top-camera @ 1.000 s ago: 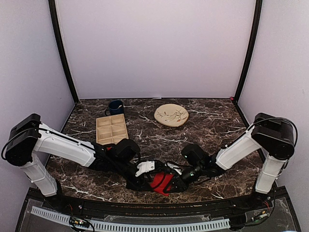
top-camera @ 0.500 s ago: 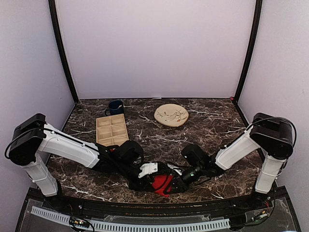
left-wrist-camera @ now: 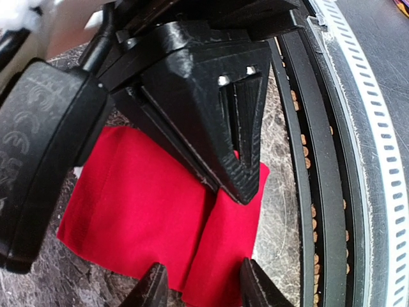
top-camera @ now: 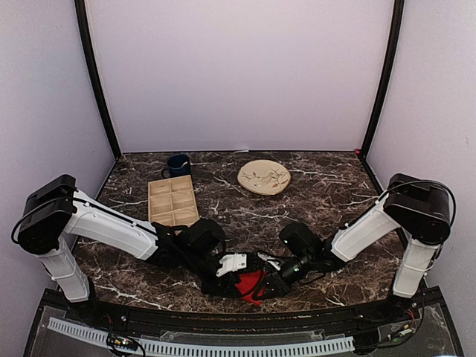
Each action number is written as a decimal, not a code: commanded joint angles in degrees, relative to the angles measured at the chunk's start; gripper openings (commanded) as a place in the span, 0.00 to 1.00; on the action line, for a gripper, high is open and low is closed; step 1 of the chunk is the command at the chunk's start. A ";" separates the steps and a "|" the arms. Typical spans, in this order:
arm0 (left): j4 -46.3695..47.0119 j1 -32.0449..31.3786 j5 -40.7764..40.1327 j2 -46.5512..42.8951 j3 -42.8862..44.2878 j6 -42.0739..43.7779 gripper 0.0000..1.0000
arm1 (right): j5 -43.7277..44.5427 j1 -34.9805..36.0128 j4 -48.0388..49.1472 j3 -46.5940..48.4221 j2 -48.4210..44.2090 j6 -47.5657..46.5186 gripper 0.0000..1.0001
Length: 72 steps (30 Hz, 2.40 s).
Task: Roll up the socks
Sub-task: Roll the sock at the center of the board.
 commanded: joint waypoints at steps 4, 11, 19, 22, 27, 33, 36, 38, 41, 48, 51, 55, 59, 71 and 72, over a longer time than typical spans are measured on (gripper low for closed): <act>-1.99 -0.86 1.24 -1.00 -0.08 0.55 0.41 | 2.85 -0.28 -7.13 -1.38 2.73 0.33 0.00; -3.11 -0.86 2.02 -0.71 -0.03 0.42 0.41 | 2.67 -0.30 -7.43 -0.91 3.00 0.17 0.00; -3.44 -1.12 1.70 -0.18 -0.31 0.30 0.41 | 2.45 -0.30 -7.68 -0.79 3.02 0.07 0.00; -3.12 -1.12 1.15 0.09 -0.29 0.35 0.40 | 2.33 -0.30 -7.81 -0.69 3.14 -0.03 0.00; -3.04 -1.12 0.59 1.10 0.43 1.08 0.35 | 2.40 -0.34 -8.06 -0.73 2.96 -0.09 0.00; -3.14 -1.12 1.02 2.32 1.11 1.31 0.30 | 2.23 -0.38 -8.05 -0.86 2.90 -0.06 0.00; -3.14 -1.12 1.03 2.18 1.33 1.49 0.27 | 2.27 -0.37 -8.26 -0.76 3.02 -0.25 0.00; -3.38 -1.12 1.16 2.16 1.59 1.60 0.25 | 2.21 -0.39 -8.39 -0.74 3.11 -0.29 0.00; -3.54 -1.12 1.75 2.28 1.94 1.69 0.22 | 2.47 -0.39 -8.49 -0.73 3.15 -0.29 0.00; -3.66 -1.12 2.69 2.68 1.71 1.20 0.17 | 3.60 -0.47 -8.44 -1.20 2.66 0.14 0.10; -3.43 -1.08 2.62 2.77 1.17 0.84 0.15 | 4.07 -0.69 -7.93 -1.75 2.22 0.64 0.20; -2.97 -0.87 2.67 3.14 0.60 0.18 0.14 | 4.04 -1.22 -6.46 -2.94 1.48 1.39 0.26; -3.11 -0.55 3.53 3.88 0.74 -0.05 0.14 | 4.47 -1.48 -5.92 -3.70 0.71 2.13 0.29; -4.32 0.45 5.82 5.11 1.59 -0.34 0.13 | 5.35 -3.15 -1.82 -7.46 -1.66 5.25 0.31; -4.36 0.46 5.92 5.26 1.71 -0.40 0.13 | 5.61 -3.26 -1.63 -7.78 -1.89 5.43 0.31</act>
